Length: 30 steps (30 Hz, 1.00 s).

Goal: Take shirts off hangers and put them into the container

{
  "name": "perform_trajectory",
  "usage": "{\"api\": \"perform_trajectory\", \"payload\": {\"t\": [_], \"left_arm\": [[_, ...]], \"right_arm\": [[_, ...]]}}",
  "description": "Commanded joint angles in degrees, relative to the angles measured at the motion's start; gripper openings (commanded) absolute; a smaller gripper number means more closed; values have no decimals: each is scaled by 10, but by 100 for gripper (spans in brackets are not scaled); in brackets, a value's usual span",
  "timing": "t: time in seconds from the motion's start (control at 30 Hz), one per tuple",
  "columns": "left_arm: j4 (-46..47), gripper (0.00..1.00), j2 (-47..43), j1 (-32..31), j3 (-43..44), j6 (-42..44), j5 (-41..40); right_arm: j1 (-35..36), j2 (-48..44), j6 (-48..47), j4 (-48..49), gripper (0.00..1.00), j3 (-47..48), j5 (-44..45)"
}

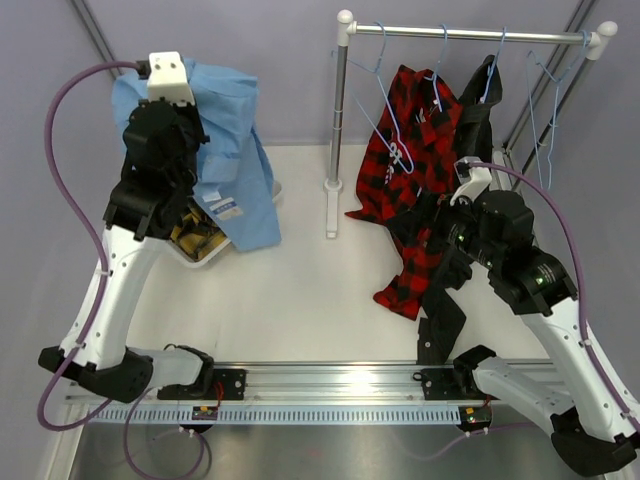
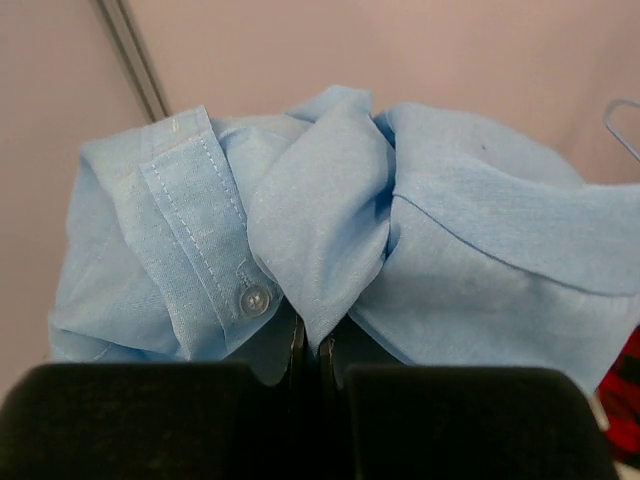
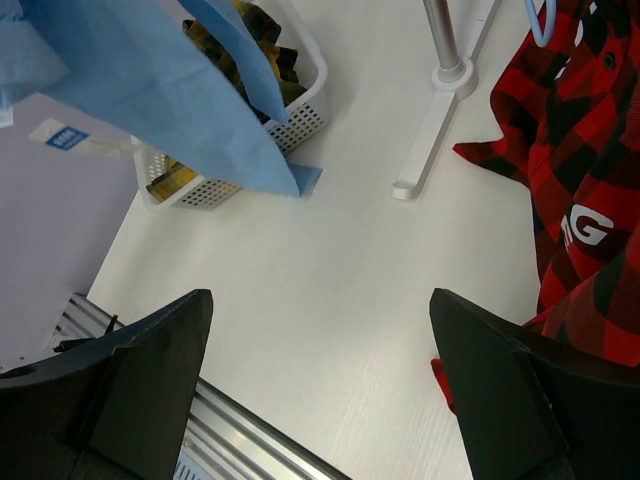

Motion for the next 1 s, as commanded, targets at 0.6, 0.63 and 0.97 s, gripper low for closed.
{"api": "perform_trajectory", "payload": {"t": [0.6,0.63,0.97], "left_arm": [[189,0,92,107,230,93,14],[192,0,92,107,226,95,14],[196,0,49,118,29,39,23]], "right_arm": [[-2,54,-19,29,99,23,-73],[-2,56,-23,29,99,25,-76],[-2,51,-41,37,100,13,-80]]}}
